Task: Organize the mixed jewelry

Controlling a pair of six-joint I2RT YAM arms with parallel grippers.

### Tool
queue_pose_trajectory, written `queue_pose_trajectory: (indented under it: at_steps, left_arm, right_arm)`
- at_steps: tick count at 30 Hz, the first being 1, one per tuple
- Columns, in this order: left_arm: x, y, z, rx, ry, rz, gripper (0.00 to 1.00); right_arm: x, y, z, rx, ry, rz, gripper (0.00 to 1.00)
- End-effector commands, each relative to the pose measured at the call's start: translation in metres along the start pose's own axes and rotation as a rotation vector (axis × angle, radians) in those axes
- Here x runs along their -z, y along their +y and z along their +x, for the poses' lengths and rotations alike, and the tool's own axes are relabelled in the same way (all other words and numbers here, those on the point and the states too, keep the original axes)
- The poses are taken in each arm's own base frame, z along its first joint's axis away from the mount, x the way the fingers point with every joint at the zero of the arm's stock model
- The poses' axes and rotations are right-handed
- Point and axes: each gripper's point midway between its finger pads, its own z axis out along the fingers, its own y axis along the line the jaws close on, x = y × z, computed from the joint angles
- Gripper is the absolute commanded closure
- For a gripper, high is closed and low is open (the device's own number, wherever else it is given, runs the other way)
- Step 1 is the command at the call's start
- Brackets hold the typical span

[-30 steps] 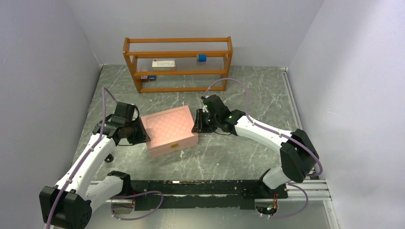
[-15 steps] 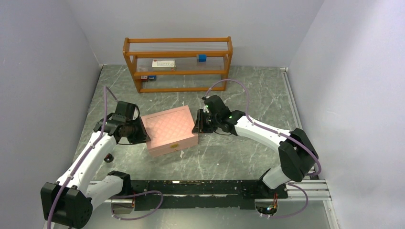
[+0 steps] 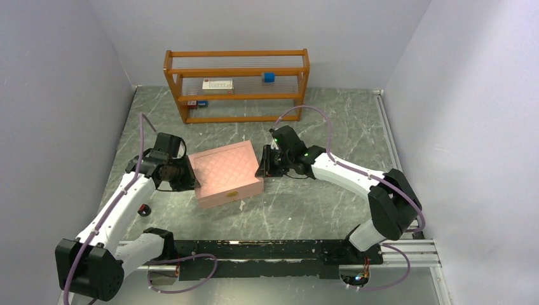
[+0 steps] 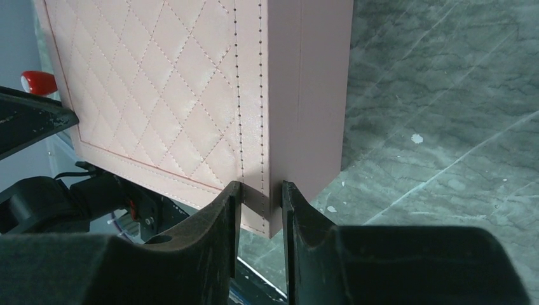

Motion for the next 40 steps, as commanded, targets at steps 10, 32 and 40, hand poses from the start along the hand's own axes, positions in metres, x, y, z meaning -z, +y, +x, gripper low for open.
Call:
queue_pose_trajectory:
  at_steps: [10, 32, 40]
  left_arm:
    - [0.130, -0.015, -0.100, -0.097, -0.623, 0.019, 0.46]
    - [0.268, 0.034, -0.051, -0.086, -0.846, -0.038, 0.08]
    - [0.268, 0.031, -0.048, -0.090, -0.836, -0.018, 0.06]
  right_arm:
    - [0.068, -0.001, -0.052, 0.145, -0.286, 0.172, 0.50]
    - [0.283, -0.044, -0.052, 0.036, -0.723, 0.386, 0.00]
    - [0.290, -0.047, -0.051, 0.033, -0.744, 0.390, 0.00]
